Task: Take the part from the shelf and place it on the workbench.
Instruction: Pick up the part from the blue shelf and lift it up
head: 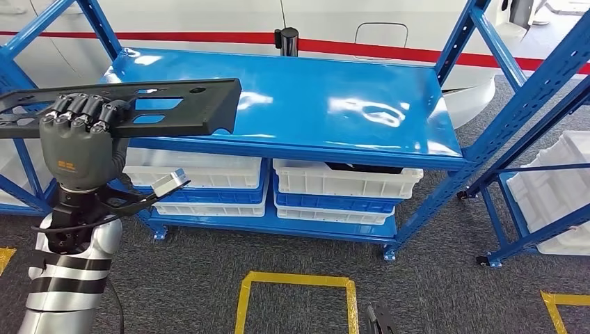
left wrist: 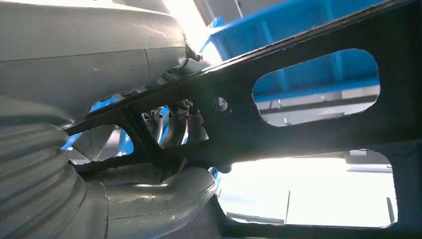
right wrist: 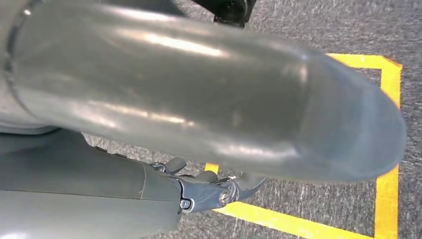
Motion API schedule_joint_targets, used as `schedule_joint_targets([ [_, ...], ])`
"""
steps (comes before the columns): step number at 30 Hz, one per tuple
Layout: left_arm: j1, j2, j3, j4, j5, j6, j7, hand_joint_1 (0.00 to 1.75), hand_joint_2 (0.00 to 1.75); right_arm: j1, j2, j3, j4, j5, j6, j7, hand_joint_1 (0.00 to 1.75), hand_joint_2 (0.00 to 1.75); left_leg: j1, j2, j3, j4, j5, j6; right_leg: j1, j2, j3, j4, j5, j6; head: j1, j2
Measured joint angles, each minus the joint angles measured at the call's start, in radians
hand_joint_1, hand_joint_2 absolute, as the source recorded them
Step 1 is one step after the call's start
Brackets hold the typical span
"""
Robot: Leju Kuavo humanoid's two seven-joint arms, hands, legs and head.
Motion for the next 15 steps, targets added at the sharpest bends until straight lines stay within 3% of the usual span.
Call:
schedule_joint_targets([
  [2, 0.004, 0.0, 0.006, -0.011, 0.0, 0.0, -0.008, 1.75, 1.75, 0.0, -0.001, 0.0, -0.002, 0.001, -0.004, 0.0, 0.0, 0.0, 0.003, 0.001, -0.004, -0.004, 0.018, -0.012, 0.007, -0.001, 0.017, -0.04, 0.001, -0.012, 0.001, 0.0],
  [4, 0.011, -0.001, 0.011, -0.024, 0.0, 0.0, -0.019, 1.75, 1.75, 0.002, 0.001, 0.0, -0.005, 0.0, -0.01, -0.003, 0.0, 0.0, 0.005, 0.001, -0.01, -0.003, 0.019, -0.025, 0.0, -0.003, 0.006, -0.051, 0.02, -0.025, 0.003, 0.0],
  [5, 0.014, 0.0, 0.014, -0.03, -0.002, 0.0, -0.023, 1.75, 1.75, 0.003, 0.001, 0.0, -0.006, -0.003, -0.014, -0.006, 0.0, 0.0, 0.006, 0.0, -0.017, 0.013, -0.006, -0.031, -0.006, -0.005, 0.001, -0.056, 0.033, -0.033, 0.001, 0.0],
  [6, 0.016, 0.0, 0.018, -0.034, -0.004, 0.0, -0.027, 1.75, 1.75, 0.005, 0.002, 0.0, -0.008, -0.007, -0.016, -0.01, 0.0, 0.0, 0.008, 0.0, -0.029, 0.049, -0.049, -0.036, -0.012, -0.006, -0.006, -0.061, 0.046, -0.039, -0.002, 0.0],
  [8, 0.018, 0.002, 0.023, -0.038, -0.01, 0.0, -0.029, 1.75, 1.75, 0.008, 0.001, -0.001, -0.012, -0.016, -0.023, -0.019, 0.0, 0.0, 0.016, 0.001, -0.058, 0.172, -0.15, -0.048, -0.013, -0.008, -0.03, -0.06, 0.069, -0.044, -0.007, 0.0],
  [9, 0.02, 0.002, 0.023, -0.039, -0.014, 0.0, -0.03, 1.75, 1.75, 0.01, 0.0, -0.002, -0.013, -0.02, -0.027, -0.023, 0.0, 0.0, 0.021, 0.001, -0.067, 0.233, -0.176, -0.054, -0.014, -0.009, -0.044, -0.058, 0.08, -0.043, -0.008, 0.0],
  [10, 0.022, 0.002, 0.023, -0.039, -0.017, 0.0, -0.03, 1.75, 1.75, 0.011, 0.0, -0.003, -0.014, -0.023, -0.03, -0.027, 0.0, 0.0, 0.026, 0.001, -0.064, 0.272, -0.179, -0.061, -0.015, -0.01, -0.058, -0.056, 0.089, -0.039, -0.008, 0.0],
  [11, 0.024, 0.002, 0.023, -0.04, -0.018, 0.0, -0.03, 1.75, 1.75, 0.012, 0.0, -0.003, -0.014, -0.026, -0.032, -0.03, 0.0, 0.0, 0.033, 0.001, -0.045, 0.276, -0.162, -0.067, -0.017, -0.011, -0.073, -0.051, 0.098, -0.035, -0.009, 0.0],
  [12, 0.025, 0.003, 0.023, -0.041, -0.019, 0.0, -0.03, 1.75, 1.75, 0.012, 0.0, -0.004, -0.014, -0.029, -0.033, -0.034, 0.0, 0.0, 0.04, 0.001, -0.008, 0.244, -0.136, -0.074, -0.021, -0.011, -0.087, -0.045, 0.105, -0.028, -0.009, 0.0],
  [14, 0.025, 0.003, 0.021, -0.046, -0.02, 0.0, -0.028, 1.75, 1.75, 0.013, -0.004, -0.01, -0.017, -0.035, -0.034, -0.046, 0.0, 0.0, 0.049, -0.001, 0.087, 0.119, -0.123, -0.092, -0.026, -0.011, -0.114, -0.027, 0.116, -0.014, -0.012, 0.0],
  [15, 0.026, 0.003, 0.02, -0.05, -0.022, 0.0, -0.025, 1.75, 1.75, 0.014, -0.005, -0.013, -0.019, -0.039, -0.034, -0.057, 0.0, 0.0, 0.048, -0.004, 0.118, 0.069, -0.13, -0.093, -0.025, -0.01, -0.124, -0.02, 0.122, -0.006, -0.013, 0.0],
])
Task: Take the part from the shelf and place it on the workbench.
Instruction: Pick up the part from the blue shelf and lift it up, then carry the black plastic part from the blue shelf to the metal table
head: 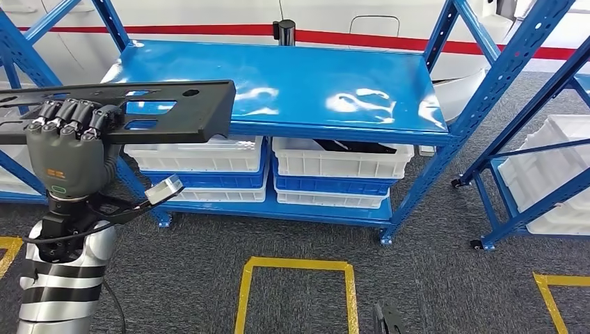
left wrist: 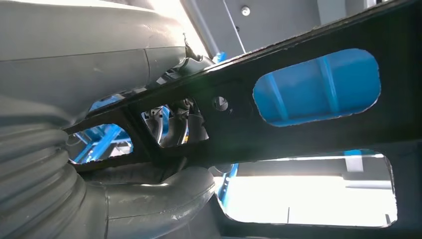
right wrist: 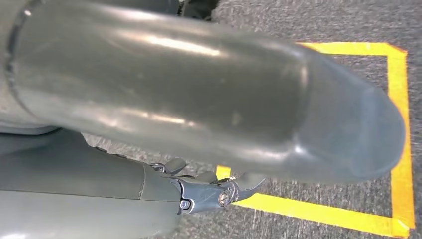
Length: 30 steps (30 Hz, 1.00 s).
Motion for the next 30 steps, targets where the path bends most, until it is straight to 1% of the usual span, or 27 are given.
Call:
schedule_joint_targets([
  [1, 0.002, 0.0, -0.002, -0.005, -0.002, 0.0, 0.004, 1.75, 1.75, 0.001, -0.002, -0.005, -0.003, -0.005, 0.001, -0.015, 0.0, 0.0, -0.004, -0.003, 0.013, -0.029, -0.011, 0.004, 0.002, 0.001, -0.009, 0.003, 0.008, 0.008, -0.001, 0.0],
  [2, 0.005, 0.0, -0.005, -0.01, -0.005, 0.0, 0.009, 1.75, 1.75, 0.004, -0.002, -0.009, -0.006, -0.011, 0.005, -0.034, 0.0, 0.0, -0.01, -0.005, 0.011, -0.039, -0.012, 0.016, 0.004, 0.002, -0.015, 0.001, 0.019, 0.018, 0.0, 0.0],
  [3, 0.01, 0.0, -0.01, -0.016, -0.009, 0.0, 0.016, 1.75, 1.75, 0.008, 0.0, -0.015, -0.009, -0.019, 0.009, -0.057, 0.0, 0.0, -0.013, -0.004, 0.0, -0.038, -0.003, 0.033, 0.002, 0.002, -0.02, -0.002, 0.028, 0.026, 0.002, 0.0],
  [4, 0.013, 0.0, -0.018, -0.023, -0.016, 0.0, 0.023, 1.75, 1.75, 0.012, 0.0, -0.022, -0.012, -0.027, 0.015, -0.079, 0.0, 0.0, -0.016, -0.002, -0.012, -0.039, 0.007, 0.049, 0.0, 0.003, -0.028, -0.001, 0.026, 0.031, 0.003, 0.0],
  [5, 0.016, 0.0, -0.026, -0.03, -0.024, 0.0, 0.03, 1.75, 1.75, 0.018, 0.001, -0.028, -0.016, -0.035, 0.019, -0.098, 0.0, 0.0, -0.019, -0.001, -0.024, -0.041, 0.019, 0.066, -0.002, 0.003, -0.041, 0.014, 0.007, 0.031, 0.005, 0.0],
  [6, 0.019, 0.0, -0.036, -0.037, -0.031, 0.0, 0.039, 1.75, 1.75, 0.021, 0.002, -0.035, -0.021, -0.04, 0.022, -0.113, 0.0, 0.0, -0.02, 0.0, -0.038, -0.042, 0.032, 0.08, -0.003, 0.004, -0.059, 0.052, -0.03, 0.025, 0.007, 0.0],
  [7, 0.022, 0.0, -0.045, -0.044, -0.037, 0.0, 0.051, 1.75, 1.75, 0.023, 0.004, -0.041, -0.026, -0.043, 0.023, -0.122, 0.0, 0.0, -0.023, 0.001, -0.054, -0.042, 0.044, 0.09, -0.002, 0.005, -0.08, 0.109, -0.079, 0.017, 0.01, 0.0],
  [8, 0.025, 0.001, -0.055, -0.05, -0.041, 0.0, 0.064, 1.75, 1.75, 0.024, 0.007, -0.046, -0.032, -0.044, 0.024, -0.128, 0.0, 0.0, -0.026, 0.001, -0.07, -0.042, 0.056, 0.095, 0.0, 0.006, -0.098, 0.178, -0.125, 0.01, 0.012, 0.0],
  [9, 0.028, 0.002, -0.066, -0.054, -0.043, 0.0, 0.079, 1.75, 1.75, 0.024, 0.009, -0.051, -0.038, -0.044, 0.024, -0.131, 0.0, 0.0, -0.03, 0.001, -0.088, -0.042, 0.069, 0.098, 0.003, 0.006, -0.11, 0.245, -0.158, 0.008, 0.013, 0.0],
  [10, 0.03, 0.003, -0.078, -0.057, -0.046, 0.0, 0.093, 1.75, 1.75, 0.024, 0.01, -0.055, -0.044, -0.043, 0.024, -0.133, 0.0, 0.0, -0.034, 0.001, -0.104, -0.041, 0.082, 0.099, 0.005, 0.006, -0.11, 0.289, -0.171, 0.01, 0.013, 0.0],
  [11, 0.031, 0.004, -0.09, -0.059, -0.048, 0.0, 0.106, 1.75, 1.75, 0.024, 0.011, -0.058, -0.05, -0.041, 0.024, -0.134, 0.0, 0.0, -0.037, 0.0, -0.121, -0.041, 0.094, 0.1, 0.009, 0.007, -0.094, 0.303, -0.167, 0.013, 0.013, 0.0],
  [12, 0.033, 0.004, -0.101, -0.062, -0.051, 0.0, 0.118, 1.75, 1.75, 0.023, 0.011, -0.061, -0.055, -0.038, 0.025, -0.134, 0.0, 0.0, -0.04, 0.0, -0.136, -0.041, 0.107, 0.1, 0.015, 0.007, -0.058, 0.279, -0.151, 0.016, 0.013, 0.0],
  [13, 0.034, 0.005, -0.111, -0.065, -0.053, 0.0, 0.128, 1.75, 1.75, 0.022, 0.01, -0.063, -0.06, -0.035, 0.026, -0.134, 0.0, 0.0, -0.041, 0.0, -0.149, -0.041, 0.119, 0.099, 0.022, 0.008, -0.006, 0.226, -0.137, 0.014, 0.013, 0.0],
  [15, 0.035, 0.008, -0.128, -0.074, -0.054, 0.0, 0.151, 1.75, 1.75, 0.016, 0.006, -0.067, -0.07, -0.03, 0.03, -0.134, 0.0, 0.0, -0.045, 0.002, -0.168, -0.042, 0.142, 0.094, 0.037, 0.007, 0.112, 0.076, -0.141, -0.002, 0.01, 0.0],
  [16, 0.036, 0.011, -0.137, -0.078, -0.054, 0.0, 0.163, 1.75, 1.75, 0.014, 0.004, -0.069, -0.073, -0.028, 0.034, -0.134, 0.0, 0.0, -0.044, 0.004, -0.171, -0.047, 0.155, 0.09, 0.042, 0.008, 0.144, 0.025, -0.146, -0.008, 0.01, 0.0],
  [17, 0.036, 0.014, -0.145, -0.081, -0.055, 0.0, 0.172, 1.75, 1.75, 0.013, 0.002, -0.071, -0.075, -0.027, 0.038, -0.135, 0.0, 0.0, -0.042, 0.006, -0.173, -0.054, 0.168, 0.085, 0.046, 0.008, 0.16, -0.006, -0.15, -0.011, 0.01, 0.0],
  [18, 0.038, 0.018, -0.153, -0.086, -0.055, 0.0, 0.178, 1.75, 1.75, 0.013, 0.001, -0.072, -0.077, -0.028, 0.042, -0.135, 0.0, 0.0, -0.041, 0.007, -0.172, -0.064, 0.184, 0.079, 0.046, 0.008, 0.154, -0.018, -0.141, -0.011, 0.011, 0.0],
  [19, 0.04, 0.022, -0.16, -0.09, -0.055, 0.0, 0.183, 1.75, 1.75, 0.014, 0.001, -0.073, -0.077, -0.028, 0.045, -0.136, 0.0, 0.0, -0.039, 0.006, -0.174, -0.072, 0.188, 0.072, 0.041, 0.008, 0.15, -0.025, -0.127, -0.014, 0.013, 0.0],
  [20, 0.042, 0.026, -0.165, -0.095, -0.055, 0.0, 0.186, 1.75, 1.75, 0.013, 0.001, -0.074, -0.078, -0.028, 0.047, -0.136, 0.0, 0.0, -0.039, 0.005, -0.179, -0.066, 0.174, 0.065, 0.036, 0.006, 0.148, -0.033, -0.116, -0.022, 0.013, 0.0],
  [21, 0.044, 0.031, -0.169, -0.1, -0.055, 0.0, 0.189, 1.75, 1.75, 0.014, 0.001, -0.076, -0.078, -0.029, 0.047, -0.136, 0.0, 0.0, -0.039, 0.004, -0.188, -0.04, 0.142, 0.06, 0.029, 0.004, 0.143, -0.04, -0.103, -0.031, 0.012, 0.0],
  [23, 0.051, 0.039, -0.178, -0.106, -0.055, 0.0, 0.194, 1.75, 1.75, 0.016, 0.003, -0.079, -0.078, -0.028, 0.048, -0.137, 0.0, 0.0, -0.034, 0.004, -0.215, 0.075, 0.043, 0.049, 0.024, 0.001, 0.128, -0.04, -0.085, -0.041, 0.011, 0.0],
  [24, 0.057, 0.043, -0.183, -0.108, -0.055, 0.0, 0.196, 1.75, 1.75, 0.018, 0.004, -0.08, -0.079, -0.028, 0.049, -0.138, 0.0, 0.0, -0.031, 0.005, -0.225, 0.14, 0.007, 0.044, 0.023, 0.001, 0.118, -0.037, -0.079, -0.041, 0.011, 0.0],
  [25, 0.062, 0.046, -0.187, -0.109, -0.055, 0.0, 0.2, 1.75, 1.75, 0.021, 0.006, -0.08, -0.079, -0.028, 0.049, -0.138, 0.0, 0.0, -0.028, 0.005, -0.227, 0.187, -0.009, 0.04, 0.023, 0.0, 0.108, -0.034, -0.074, -0.038, 0.011, 0.0],
  [26, 0.066, 0.047, -0.191, -0.109, -0.055, 0.0, 0.203, 1.75, 1.75, 0.026, 0.007, -0.081, -0.079, -0.028, 0.048, -0.139, 0.0, 0.0, -0.025, 0.005, -0.214, 0.201, -0.005, 0.037, 0.022, 0.0, 0.097, -0.028, -0.069, -0.036, 0.011, 0.0],
  [27, 0.068, 0.048, -0.195, -0.109, -0.054, 0.0, 0.206, 1.75, 1.75, 0.031, 0.008, -0.083, -0.08, -0.029, 0.047, -0.14, 0.0, 0.0, -0.023, 0.005, -0.183, 0.18, 0.012, 0.035, 0.02, -0.001, 0.088, -0.022, -0.067, -0.034, 0.011, 0.0],
  [28, 0.067, 0.048, -0.198, -0.109, -0.054, 0.0, 0.209, 1.75, 1.75, 0.035, 0.009, -0.085, -0.083, -0.031, 0.046, -0.142, 0.0, 0.0, -0.021, 0.005, -0.138, 0.124, 0.03, 0.035, 0.019, -0.002, 0.079, -0.014, -0.065, -0.032, 0.011, 0.0],
  [30, 0.059, 0.049, -0.203, -0.111, -0.05, 0.0, 0.206, 1.75, 1.75, 0.04, 0.01, -0.092, -0.093, -0.037, 0.042, -0.144, 0.0, 0.0, -0.023, 0.004, -0.058, 0.011, 0.039, 0.039, 0.02, -0.003, 0.061, -0.001, -0.061, -0.026, 0.011, 0.0],
])
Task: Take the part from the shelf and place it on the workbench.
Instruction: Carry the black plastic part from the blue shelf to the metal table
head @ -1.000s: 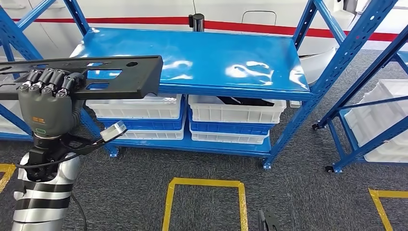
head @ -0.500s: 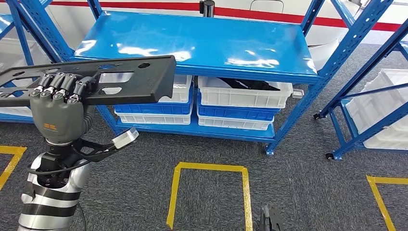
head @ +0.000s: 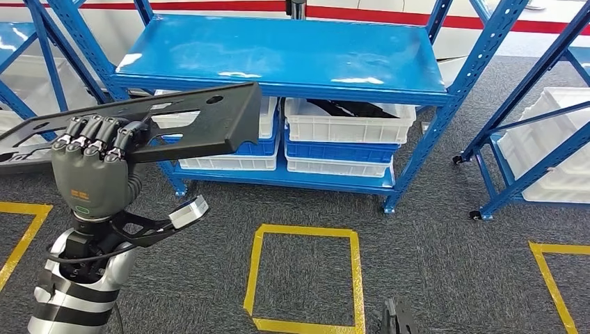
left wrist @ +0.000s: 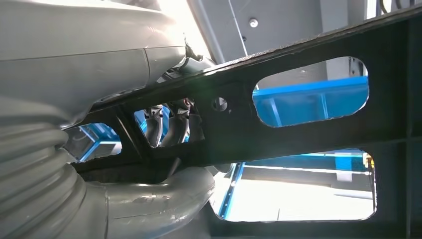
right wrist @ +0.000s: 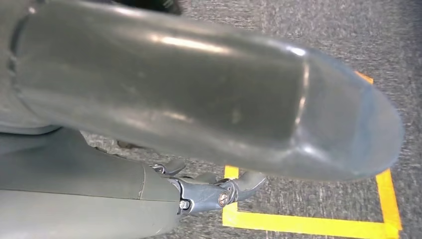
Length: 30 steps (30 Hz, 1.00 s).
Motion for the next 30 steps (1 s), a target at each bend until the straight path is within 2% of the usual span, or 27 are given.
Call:
schedule_joint_targets([
  [1, -0.004, 0.0, -0.002, -0.001, 0.002, 0.0, -0.004, 1.75, 1.75, 0.001, 0.001, -0.005, -0.006, -0.005, -0.001, -0.001, 0.0, 0.0, -0.003, -0.001, 0.02, -0.035, -0.004, 0.003, 0.001, 0.0, -0.007, 0.005, 0.004, 0.006, 0.0, 0.0],
  [2, -0.008, 0.0, -0.003, -0.001, 0.002, 0.0, -0.009, 1.75, 1.75, 0.003, 0.002, -0.01, -0.011, -0.011, -0.003, -0.001, 0.0, 0.0, -0.007, -0.002, 0.023, -0.045, -0.008, 0.007, 0.001, 0.0, -0.014, 0.007, 0.009, 0.013, 0.0, 0.0],
  [4, -0.018, 0.0, -0.006, 0.0, -0.001, 0.0, -0.015, 1.75, 1.75, 0.01, 0.005, -0.023, -0.02, -0.021, -0.004, 0.0, 0.0, 0.0, -0.008, 0.0, 0.018, -0.056, 0.002, 0.021, 0.0, 0.002, -0.023, 0.01, 0.014, 0.028, 0.0, 0.0],
  [5, -0.025, 0.0, -0.009, 0.002, -0.003, 0.0, -0.017, 1.75, 1.75, 0.014, 0.006, -0.03, -0.024, -0.025, -0.005, 0.0, 0.0, 0.0, -0.007, 0.002, 0.014, -0.061, 0.009, 0.03, 0.0, 0.004, -0.031, 0.018, 0.005, 0.031, 0.0, 0.0],
  [7, -0.042, 0.001, -0.016, 0.006, -0.004, 0.0, -0.017, 1.75, 1.75, 0.017, 0.009, -0.041, -0.03, -0.03, -0.005, 0.0, 0.0, 0.0, -0.003, 0.005, -0.001, -0.07, 0.028, 0.048, 0.0, 0.008, -0.063, 0.088, -0.052, 0.027, 0.004, 0.0],
  [9, -0.058, 0.003, -0.022, 0.012, -0.005, -0.001, -0.017, 1.75, 1.75, 0.017, 0.014, -0.051, -0.036, -0.032, -0.006, 0.0, 0.0, 0.0, -0.004, 0.006, -0.026, -0.069, 0.048, 0.055, -0.002, 0.009, -0.104, 0.218, -0.126, 0.022, 0.007, 0.0],
  [10, -0.062, 0.004, -0.024, 0.015, -0.005, -0.001, -0.017, 1.75, 1.75, 0.017, 0.015, -0.054, -0.037, -0.032, -0.006, 0.0, 0.0, 0.0, -0.004, 0.006, -0.039, -0.069, 0.058, 0.055, -0.003, 0.009, -0.114, 0.269, -0.144, 0.025, 0.008, 0.0],
  [11, -0.065, 0.005, -0.027, 0.018, -0.005, -0.001, -0.017, 1.75, 1.75, 0.016, 0.016, -0.057, -0.038, -0.032, -0.006, 0.0, 0.0, 0.0, -0.004, 0.007, -0.052, -0.069, 0.069, 0.054, -0.005, 0.009, -0.11, 0.293, -0.144, 0.033, 0.008, 0.0],
  [12, -0.067, 0.005, -0.029, 0.021, -0.005, -0.001, -0.017, 1.75, 1.75, 0.016, 0.016, -0.06, -0.039, -0.032, -0.006, 0.0, 0.0, 0.0, -0.004, 0.007, -0.064, -0.069, 0.08, 0.052, -0.007, 0.009, -0.089, 0.28, -0.127, 0.043, 0.008, 0.0],
  [13, -0.068, 0.006, -0.03, 0.023, -0.005, -0.001, -0.017, 1.75, 1.75, 0.016, 0.016, -0.062, -0.041, -0.032, -0.006, 0.0, 0.0, 0.0, -0.003, 0.007, -0.078, -0.069, 0.091, 0.049, -0.009, 0.009, -0.052, 0.235, -0.102, 0.052, 0.008, 0.0],
  [14, -0.07, 0.006, -0.031, 0.024, -0.005, -0.001, -0.017, 1.75, 1.75, 0.015, 0.016, -0.065, -0.043, -0.032, -0.006, 0.0, 0.0, 0.0, -0.002, 0.006, -0.09, -0.069, 0.103, 0.044, -0.01, 0.009, -0.003, 0.165, -0.086, 0.057, 0.008, 0.0],
  [15, -0.072, 0.007, -0.032, 0.025, -0.005, -0.001, -0.016, 1.75, 1.75, 0.013, 0.017, -0.067, -0.046, -0.032, -0.006, 0.0, 0.0, 0.0, -0.002, 0.006, -0.101, -0.069, 0.115, 0.038, -0.009, 0.011, 0.047, 0.088, -0.082, 0.055, 0.008, 0.0],
  [16, -0.075, 0.008, -0.032, 0.025, -0.005, -0.001, -0.016, 1.75, 1.75, 0.011, 0.019, -0.069, -0.05, -0.031, -0.007, 0.0, 0.0, 0.0, -0.003, 0.006, -0.108, -0.071, 0.128, 0.032, -0.006, 0.013, 0.079, 0.031, -0.082, 0.05, 0.007, 0.0],
  [17, -0.078, 0.009, -0.033, 0.025, -0.003, -0.001, -0.016, 1.75, 1.75, 0.009, 0.021, -0.07, -0.052, -0.029, -0.01, 0.0, 0.0, 0.0, -0.002, 0.006, -0.111, -0.074, 0.14, 0.025, -0.003, 0.016, 0.096, -0.004, -0.088, 0.043, 0.007, 0.0],
  [19, -0.088, 0.013, -0.036, 0.028, 0.003, -0.001, -0.02, 1.75, 1.75, 0.007, 0.029, -0.071, -0.055, -0.021, -0.019, 0.002, 0.0, 0.0, 0.0, 0.005, -0.113, -0.085, 0.163, 0.012, -0.001, 0.019, 0.086, -0.012, -0.076, 0.029, 0.005, 0.0],
  [20, -0.093, 0.015, -0.038, 0.03, 0.008, -0.001, -0.024, 1.75, 1.75, 0.005, 0.033, -0.071, -0.057, -0.016, -0.025, 0.004, 0.0, 0.0, 0.001, 0.003, -0.118, -0.084, 0.157, 0.006, -0.004, 0.018, 0.079, -0.013, -0.067, 0.021, 0.004, 0.0],
  [21, -0.098, 0.017, -0.038, 0.033, 0.013, -0.001, -0.03, 1.75, 1.75, 0.002, 0.037, -0.071, -0.06, -0.012, -0.031, 0.007, 0.0, 0.0, 0.002, 0.002, -0.127, -0.067, 0.129, 0.001, -0.006, 0.016, 0.07, -0.013, -0.053, 0.01, 0.001, 0.0],
  [22, -0.102, 0.019, -0.039, 0.035, 0.019, -0.001, -0.037, 1.75, 1.75, 0.0, 0.04, -0.071, -0.064, -0.008, -0.036, 0.01, 0.0, 0.0, 0.003, 0.001, -0.139, -0.031, 0.08, -0.003, -0.009, 0.014, 0.058, -0.015, -0.038, 0.001, -0.002, 0.0],
  [24, -0.105, 0.021, -0.039, 0.04, 0.026, -0.001, -0.046, 1.75, 1.75, -0.005, 0.045, -0.071, -0.071, -0.003, -0.042, 0.015, 0.0, 0.0, 0.004, 0.001, -0.162, 0.098, -0.033, -0.008, -0.006, 0.013, 0.03, -0.013, -0.011, -0.011, -0.007, 0.0],
  [25, -0.105, 0.021, -0.039, 0.042, 0.028, -0.001, -0.047, 1.75, 1.75, -0.006, 0.047, -0.071, -0.073, -0.002, -0.044, 0.016, 0.0, 0.0, 0.004, 0.001, -0.167, 0.163, -0.062, -0.01, -0.003, 0.013, 0.015, -0.011, 0.001, -0.013, -0.008, 0.0],
  [26, -0.105, 0.021, -0.039, 0.045, 0.03, -0.001, -0.048, 1.75, 1.75, -0.007, 0.048, -0.071, -0.074, -0.002, -0.044, 0.016, 0.0, 0.0, 0.004, 0.001, -0.161, 0.208, -0.066, -0.012, -0.002, 0.012, 0.0, -0.01, 0.012, -0.013, -0.007, 0.0],
  [27, -0.105, 0.021, -0.039, 0.047, 0.03, -0.001, -0.048, 1.75, 1.75, -0.007, 0.048, -0.071, -0.075, -0.001, -0.045, 0.016, 0.0, 0.0, 0.004, 0.002, -0.141, 0.22, -0.05, -0.012, -0.001, 0.012, -0.016, -0.007, 0.023, -0.011, -0.007, 0.0],
  [28, -0.106, 0.021, -0.04, 0.049, 0.031, -0.001, -0.048, 1.75, 1.75, -0.008, 0.049, -0.071, -0.076, -0.001, -0.045, 0.017, 0.0, 0.0, 0.005, 0.002, -0.103, 0.197, -0.027, -0.012, -0.001, 0.012, -0.031, -0.004, 0.033, -0.008, -0.008, 0.0],
  [29, -0.107, 0.021, -0.04, 0.049, 0.031, -0.001, -0.049, 1.75, 1.75, -0.009, 0.049, -0.071, -0.077, -0.001, -0.045, 0.017, 0.0, 0.0, 0.006, 0.001, -0.052, 0.143, -0.015, -0.011, -0.001, 0.012, -0.045, 0.001, 0.041, -0.004, -0.008, 0.0],
  [30, -0.11, 0.021, -0.04, 0.049, 0.031, -0.001, -0.049, 1.75, 1.75, -0.01, 0.049, -0.071, -0.079, -0.001, -0.045, 0.017, 0.0, 0.0, 0.005, 0.001, 0.004, 0.072, -0.021, -0.009, 0.001, 0.012, -0.056, 0.005, 0.049, 0.001, -0.008, 0.0],
])
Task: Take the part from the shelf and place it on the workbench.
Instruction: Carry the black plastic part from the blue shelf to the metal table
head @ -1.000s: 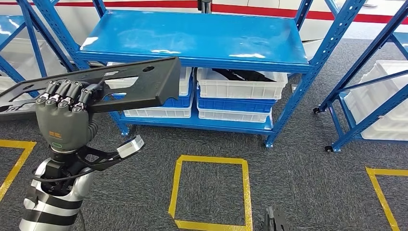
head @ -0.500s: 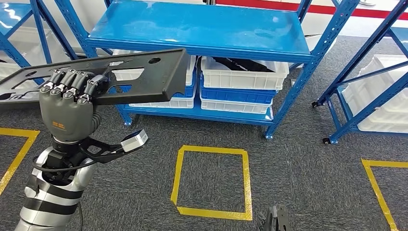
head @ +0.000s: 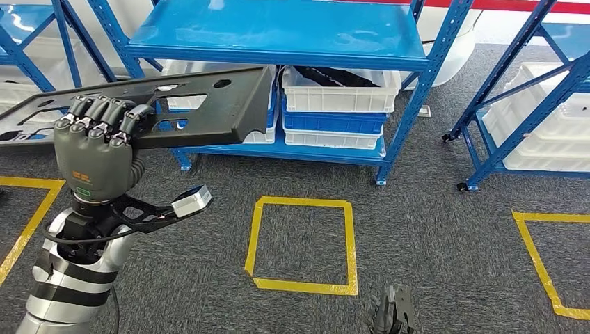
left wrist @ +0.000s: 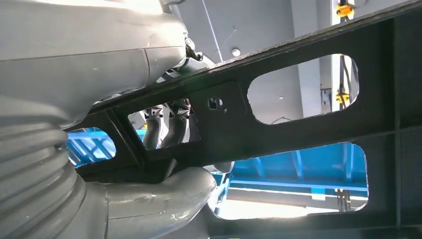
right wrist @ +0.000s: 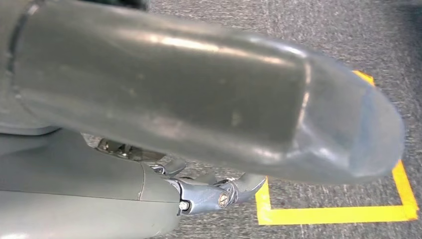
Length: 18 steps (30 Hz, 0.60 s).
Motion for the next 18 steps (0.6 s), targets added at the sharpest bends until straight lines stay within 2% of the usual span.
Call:
schedule_joint_targets([
  [1, -0.002, 0.0, 0.0, 0.0, 0.0, 0.0, 0.0, 1.75, 1.75, 0.0, 0.0, 0.0, -0.002, 0.0, 0.0, 0.0, 0.0, 0.0, -0.002, -0.001, 0.043, -0.061, -0.013, 0.004, 0.001, 0.0, -0.008, 0.002, 0.008, 0.006, 0.001, 0.0],
  [2, -0.005, 0.0, -0.001, 0.0, 0.001, 0.0, -0.001, 1.75, 1.75, -0.001, 0.0, 0.0, -0.004, 0.0, 0.0, 0.0, 0.0, 0.0, -0.006, -0.002, 0.067, -0.105, -0.028, 0.01, 0.002, 0.0, -0.014, 0.003, 0.018, 0.013, 0.002, 0.0],
  [3, -0.007, 0.0, -0.001, 0.0, 0.001, 0.0, -0.001, 1.75, 1.75, -0.001, 0.0, 0.0, -0.005, 0.001, -0.001, 0.0, 0.0, 0.0, -0.012, -0.003, 0.075, -0.128, -0.032, 0.019, 0.002, 0.001, -0.018, -0.001, 0.029, 0.02, 0.004, 0.0],
  [5, -0.009, -0.001, -0.002, 0.0, 0.002, 0.0, -0.007, 1.75, 1.75, 0.002, 0.001, 0.0, -0.006, 0.003, -0.001, 0.001, 0.0, 0.0, -0.016, 0.0, 0.056, -0.136, -0.01, 0.042, 0.0, 0.002, -0.03, -0.004, 0.041, 0.032, 0.004, 0.0],
  [6, -0.008, -0.002, -0.002, 0.0, 0.004, 0.0, -0.013, 1.75, 1.75, 0.004, 0.001, 0.0, -0.006, 0.005, -0.001, 0.002, 0.0, 0.0, -0.016, 0.002, 0.044, -0.139, 0.005, 0.053, -0.001, 0.002, -0.041, 0.007, 0.025, 0.032, 0.005, 0.0],
  [7, -0.007, -0.004, -0.001, 0.0, 0.006, 0.0, -0.022, 1.75, 1.75, 0.005, 0.001, 0.0, -0.006, 0.008, -0.002, 0.004, 0.0, 0.0, -0.014, 0.003, 0.028, -0.141, 0.02, 0.062, -0.001, 0.003, -0.058, 0.037, -0.01, 0.029, 0.006, 0.0],
  [8, -0.006, -0.007, 0.001, -0.001, 0.008, 0.0, -0.033, 1.75, 1.75, 0.006, 0.001, 0.0, -0.007, 0.012, -0.003, 0.006, 0.0, 0.0, -0.013, 0.004, 0.011, -0.142, 0.036, 0.068, -0.004, 0.003, -0.076, 0.087, -0.059, 0.022, 0.007, 0.0],
  [9, -0.002, -0.012, 0.005, -0.001, 0.01, 0.0, -0.046, 1.75, 1.75, 0.005, 0.002, 0.001, -0.008, 0.016, -0.004, 0.009, 0.0, 0.0, -0.013, 0.004, -0.008, -0.141, 0.051, 0.071, -0.004, 0.002, -0.094, 0.152, -0.109, 0.017, 0.009, 0.0],
  [10, 0.002, -0.018, 0.011, -0.003, 0.012, 0.0, -0.061, 1.75, 1.75, 0.003, 0.002, 0.001, -0.009, 0.021, -0.005, 0.014, 0.0, 0.0, -0.013, 0.005, -0.028, -0.141, 0.066, 0.072, -0.005, 0.002, -0.106, 0.218, -0.145, 0.017, 0.01, 0.0],
  [11, 0.008, -0.026, 0.019, -0.004, 0.015, 0.0, -0.075, 1.75, 1.75, 0.001, 0.001, 0.001, -0.01, 0.028, -0.005, 0.019, 0.0, 0.0, -0.013, 0.005, -0.047, -0.141, 0.081, 0.071, -0.006, 0.002, -0.106, 0.271, -0.159, 0.023, 0.01, 0.0],
  [12, 0.015, -0.034, 0.026, -0.005, 0.017, 0.0, -0.087, 1.75, 1.75, -0.002, -0.002, 0.001, -0.012, 0.035, -0.003, 0.024, 0.0, 0.0, -0.013, 0.006, -0.066, -0.14, 0.096, 0.07, -0.006, 0.002, -0.094, 0.298, -0.15, 0.034, 0.01, 0.0],
  [13, 0.021, -0.041, 0.033, -0.006, 0.017, 0.0, -0.094, 1.75, 1.75, -0.004, -0.006, 0.001, -0.013, 0.041, 0.001, 0.029, 0.0, 0.0, -0.013, 0.006, -0.085, -0.14, 0.111, 0.068, -0.006, 0.002, -0.066, 0.294, -0.128, 0.045, 0.009, 0.0],
  [14, 0.025, -0.047, 0.038, -0.008, 0.014, 0.0, -0.098, 1.75, 1.75, -0.008, -0.012, 0.002, -0.013, 0.045, 0.006, 0.033, 0.0, 0.0, -0.013, 0.007, -0.104, -0.14, 0.127, 0.065, -0.006, 0.002, -0.021, 0.257, -0.106, 0.053, 0.01, 0.0],
  [15, 0.028, -0.052, 0.043, -0.01, 0.01, 0.0, -0.1, 1.75, 1.75, -0.013, -0.018, 0.002, -0.014, 0.047, 0.012, 0.036, 0.0, 0.0, -0.013, 0.006, -0.119, -0.139, 0.142, 0.061, -0.005, 0.002, 0.04, 0.187, -0.104, 0.052, 0.01, 0.0],
  [16, 0.029, -0.056, 0.047, -0.013, 0.005, 0.0, -0.099, 1.75, 1.75, -0.019, -0.024, 0.002, -0.015, 0.048, 0.017, 0.037, 0.0, 0.0, -0.013, 0.006, -0.131, -0.139, 0.156, 0.056, -0.003, 0.003, 0.102, 0.106, -0.119, 0.045, 0.009, 0.0],
  [17, 0.031, -0.059, 0.05, -0.016, 0.002, 0.0, -0.098, 1.75, 1.75, -0.023, -0.029, 0.002, -0.016, 0.048, 0.022, 0.038, 0.0, 0.0, -0.013, 0.007, -0.136, -0.142, 0.171, 0.05, 0.0, 0.004, 0.146, 0.04, -0.135, 0.037, 0.008, 0.0],
  [18, 0.031, -0.062, 0.052, -0.019, 0.0, 0.001, -0.095, 1.75, 1.75, -0.027, -0.033, 0.002, -0.017, 0.048, 0.025, 0.038, 0.0, 0.0, -0.013, 0.007, -0.136, -0.147, 0.183, 0.043, 0.003, 0.005, 0.171, -0.004, -0.151, 0.028, 0.008, 0.0],
])
